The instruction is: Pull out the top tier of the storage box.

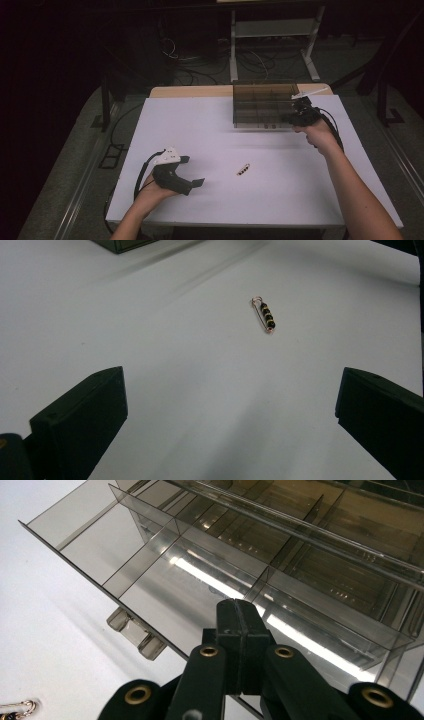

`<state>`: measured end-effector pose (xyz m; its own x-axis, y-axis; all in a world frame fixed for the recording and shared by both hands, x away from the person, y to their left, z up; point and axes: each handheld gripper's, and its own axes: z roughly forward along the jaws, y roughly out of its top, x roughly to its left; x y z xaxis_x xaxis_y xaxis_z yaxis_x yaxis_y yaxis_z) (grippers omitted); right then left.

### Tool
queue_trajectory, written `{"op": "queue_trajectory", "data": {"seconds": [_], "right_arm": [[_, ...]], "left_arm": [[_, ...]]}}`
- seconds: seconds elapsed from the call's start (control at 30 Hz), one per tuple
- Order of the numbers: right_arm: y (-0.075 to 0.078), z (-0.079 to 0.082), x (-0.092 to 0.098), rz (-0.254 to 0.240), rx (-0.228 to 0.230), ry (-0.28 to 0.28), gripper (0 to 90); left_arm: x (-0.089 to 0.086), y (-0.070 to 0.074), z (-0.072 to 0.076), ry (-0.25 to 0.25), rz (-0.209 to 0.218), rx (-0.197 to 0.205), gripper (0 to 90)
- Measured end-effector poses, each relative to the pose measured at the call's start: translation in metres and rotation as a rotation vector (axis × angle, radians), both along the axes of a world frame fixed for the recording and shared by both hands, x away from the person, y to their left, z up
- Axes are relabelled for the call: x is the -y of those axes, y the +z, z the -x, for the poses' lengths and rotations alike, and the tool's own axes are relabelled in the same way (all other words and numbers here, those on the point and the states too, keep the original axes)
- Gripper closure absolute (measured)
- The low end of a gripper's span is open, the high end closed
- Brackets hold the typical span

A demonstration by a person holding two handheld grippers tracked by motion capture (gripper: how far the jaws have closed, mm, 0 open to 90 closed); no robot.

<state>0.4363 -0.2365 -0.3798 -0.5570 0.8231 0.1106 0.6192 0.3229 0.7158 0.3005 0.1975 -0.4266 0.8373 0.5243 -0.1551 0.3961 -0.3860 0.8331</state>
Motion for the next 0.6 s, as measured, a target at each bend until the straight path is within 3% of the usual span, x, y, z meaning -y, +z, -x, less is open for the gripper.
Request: {"op": "queue_trajectory", "data": {"seconds": [0.6], "right_arm": [[0.0048,0.0044,-0.0021,-0.01,0.019,0.005,89.0]], "left_arm": [[0.0,0.0001,0.0003,0.001,0.001,-0.001,0.0]]}}
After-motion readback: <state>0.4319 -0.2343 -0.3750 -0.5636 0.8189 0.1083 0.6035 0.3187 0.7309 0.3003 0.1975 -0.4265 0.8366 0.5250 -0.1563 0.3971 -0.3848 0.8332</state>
